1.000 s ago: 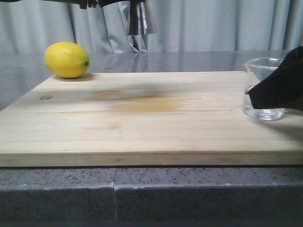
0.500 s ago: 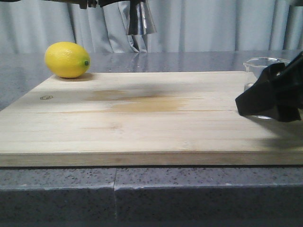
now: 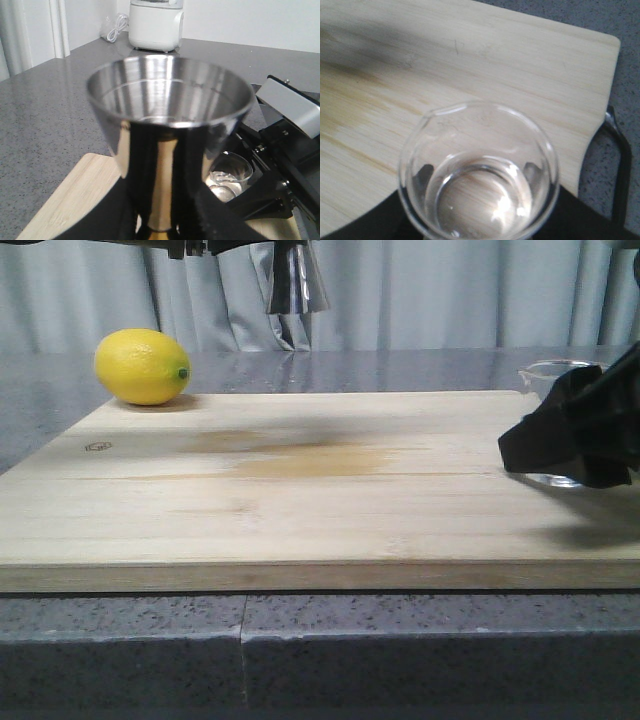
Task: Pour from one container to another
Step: 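Lift the glass beaker with the right gripper toward the jigger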
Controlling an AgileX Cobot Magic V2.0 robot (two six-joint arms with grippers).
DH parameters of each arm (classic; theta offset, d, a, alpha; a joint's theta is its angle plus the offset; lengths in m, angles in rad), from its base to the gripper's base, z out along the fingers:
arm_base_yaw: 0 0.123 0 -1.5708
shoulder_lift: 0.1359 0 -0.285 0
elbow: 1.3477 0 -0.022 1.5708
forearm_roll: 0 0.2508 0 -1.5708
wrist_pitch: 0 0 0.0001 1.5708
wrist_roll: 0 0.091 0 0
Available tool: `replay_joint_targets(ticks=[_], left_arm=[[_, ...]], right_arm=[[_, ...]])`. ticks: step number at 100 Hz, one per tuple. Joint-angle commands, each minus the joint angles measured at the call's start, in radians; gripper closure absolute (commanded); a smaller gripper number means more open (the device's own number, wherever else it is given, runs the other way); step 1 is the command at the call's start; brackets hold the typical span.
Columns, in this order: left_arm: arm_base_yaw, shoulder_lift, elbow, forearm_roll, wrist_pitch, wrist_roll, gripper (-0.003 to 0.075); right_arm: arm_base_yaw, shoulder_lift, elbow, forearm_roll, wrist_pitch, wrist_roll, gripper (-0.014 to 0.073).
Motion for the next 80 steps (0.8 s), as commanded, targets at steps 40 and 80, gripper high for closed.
replay_joint_targets(ticks=[40, 80], left_arm=[[-0.011, -0.053, -0.031, -0.066, 0.066, -0.007, 0.0739], [-0.011, -0.053, -0.031, -0.059, 0.108, -0.007, 0.0739]], right_arm=[[0.001, -0.011, -0.029, -0.003, -0.063, -0.013, 0.0390], [0.001, -0.015, -0.232, -0.133, 0.110, -0.013, 0.0389]])
